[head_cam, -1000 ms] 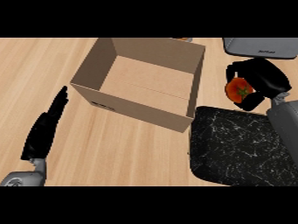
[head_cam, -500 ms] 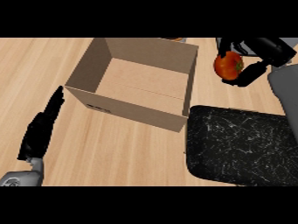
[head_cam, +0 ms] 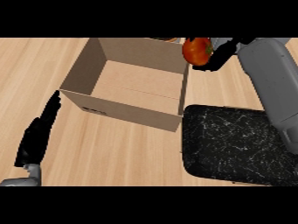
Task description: Pick the tomato from the tray and place it in the cardboard box
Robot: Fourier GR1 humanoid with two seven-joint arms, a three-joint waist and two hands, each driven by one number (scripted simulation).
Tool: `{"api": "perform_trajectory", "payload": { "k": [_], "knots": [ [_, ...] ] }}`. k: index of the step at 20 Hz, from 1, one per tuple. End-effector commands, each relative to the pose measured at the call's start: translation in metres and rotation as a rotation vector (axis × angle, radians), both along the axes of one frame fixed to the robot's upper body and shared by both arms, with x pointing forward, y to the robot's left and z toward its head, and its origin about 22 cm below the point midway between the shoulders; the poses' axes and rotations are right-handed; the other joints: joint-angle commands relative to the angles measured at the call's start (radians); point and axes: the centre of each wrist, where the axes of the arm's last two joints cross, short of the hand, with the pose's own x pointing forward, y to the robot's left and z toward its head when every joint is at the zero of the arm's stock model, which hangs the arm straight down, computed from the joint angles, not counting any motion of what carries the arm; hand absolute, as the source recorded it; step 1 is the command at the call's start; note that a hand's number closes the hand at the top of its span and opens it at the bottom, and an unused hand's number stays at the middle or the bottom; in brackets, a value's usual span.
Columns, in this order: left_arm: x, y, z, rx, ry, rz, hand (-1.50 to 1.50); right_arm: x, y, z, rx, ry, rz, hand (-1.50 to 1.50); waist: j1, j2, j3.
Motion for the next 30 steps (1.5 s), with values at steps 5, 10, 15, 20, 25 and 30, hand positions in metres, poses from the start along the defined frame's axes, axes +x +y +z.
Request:
{"api": "perform_trajectory", "payload": {
  "k": [5, 10, 15, 20, 25, 30],
  "knots": [
    [-0.012, 0.014, -0.002, 0.004, 0.0, 0.016, 0.0, 0.001, 0.099, 0.021, -0.05, 0.037, 0.005, 1.5, -0.002, -0.002, -0.001],
    [-0.003, 0.019, 0.005, -0.002, 0.004, -0.009, 0.0, -0.007, 0.145, -0.001, -0.108, 0.055, 0.021, 1.5, -0.001, 0.0, -0.001],
    [0.0, 0.001, 0.003, 0.005, -0.017, -0.018, 0.0, -0.009, 0.152, -0.034, -0.168, 0.089, -0.009, 1.5, 0.035, 0.011, -0.001],
    [0.019, -0.003, -0.006, 0.018, -0.016, -0.047, 0.0, -0.011, 0.154, -0.049, -0.247, 0.092, -0.072, 1.5, 0.044, 0.013, -0.002],
    [0.018, -0.022, 0.009, -0.011, -0.01, -0.082, 0.0, -0.011, 0.146, -0.066, -0.238, 0.203, -0.134, -1.5, 0.079, 0.02, -0.001],
    [0.014, -0.028, 0.002, -0.006, -0.019, -0.082, 0.0, -0.011, 0.146, -0.065, -0.115, 0.257, -0.131, -1.5, 0.099, 0.022, -0.001]
  ]
}}
